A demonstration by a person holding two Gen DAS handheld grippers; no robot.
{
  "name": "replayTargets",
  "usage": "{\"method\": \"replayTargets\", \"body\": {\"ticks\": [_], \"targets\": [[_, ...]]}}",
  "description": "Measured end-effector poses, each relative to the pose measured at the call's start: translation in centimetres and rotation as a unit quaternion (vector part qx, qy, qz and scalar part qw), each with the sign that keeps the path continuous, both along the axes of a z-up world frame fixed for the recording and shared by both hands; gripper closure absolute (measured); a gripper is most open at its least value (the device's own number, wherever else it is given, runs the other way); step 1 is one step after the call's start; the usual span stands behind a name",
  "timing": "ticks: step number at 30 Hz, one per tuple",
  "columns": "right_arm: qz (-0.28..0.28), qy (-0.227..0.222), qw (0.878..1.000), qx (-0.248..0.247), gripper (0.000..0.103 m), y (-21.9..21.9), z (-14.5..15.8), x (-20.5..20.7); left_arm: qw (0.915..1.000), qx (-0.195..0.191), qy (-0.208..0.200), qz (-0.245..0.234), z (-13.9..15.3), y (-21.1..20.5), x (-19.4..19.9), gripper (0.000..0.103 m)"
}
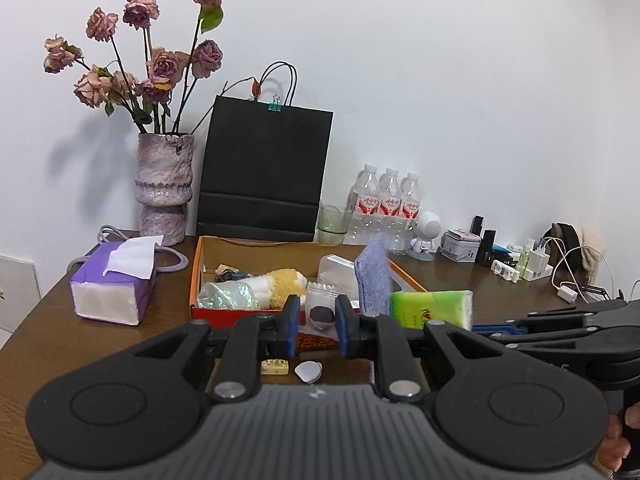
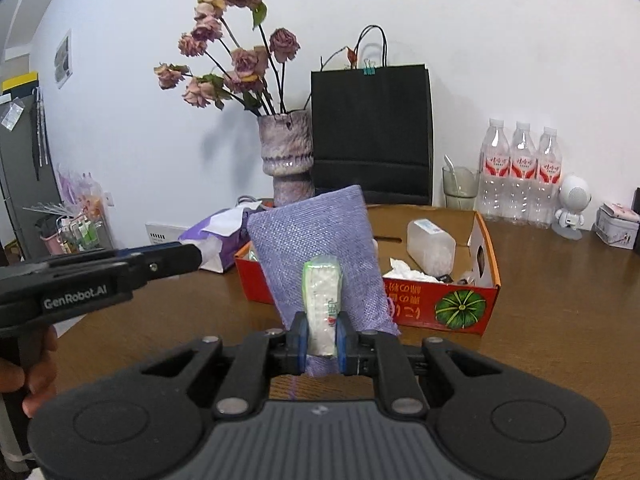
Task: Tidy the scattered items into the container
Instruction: 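Carry the clear packet and green tissue pack over the box with both grippers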
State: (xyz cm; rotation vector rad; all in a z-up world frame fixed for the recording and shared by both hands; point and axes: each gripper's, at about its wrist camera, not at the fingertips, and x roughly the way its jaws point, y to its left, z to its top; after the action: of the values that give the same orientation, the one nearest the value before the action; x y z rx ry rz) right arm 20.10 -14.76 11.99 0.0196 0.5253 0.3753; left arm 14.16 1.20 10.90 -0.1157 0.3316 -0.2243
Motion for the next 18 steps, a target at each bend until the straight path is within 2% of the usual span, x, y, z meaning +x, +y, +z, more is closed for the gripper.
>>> {"method": "replayTargets", "body": {"ticks": [8, 18], "targets": [[-0.003, 0.003, 1.000, 0.002, 0.090, -0.3, -0.4, 0.6, 1.0000, -0.002, 0.006, 0.000, -0.2, 0.2, 0.7, 0.084], [-0.009, -0.007, 1.000, 0.005, 0.090, -1.0, 0.6, 2.6, 0.9999, 0.004, -0.005, -0.008, 1.7, -0.5, 2.8, 0.084]]}}
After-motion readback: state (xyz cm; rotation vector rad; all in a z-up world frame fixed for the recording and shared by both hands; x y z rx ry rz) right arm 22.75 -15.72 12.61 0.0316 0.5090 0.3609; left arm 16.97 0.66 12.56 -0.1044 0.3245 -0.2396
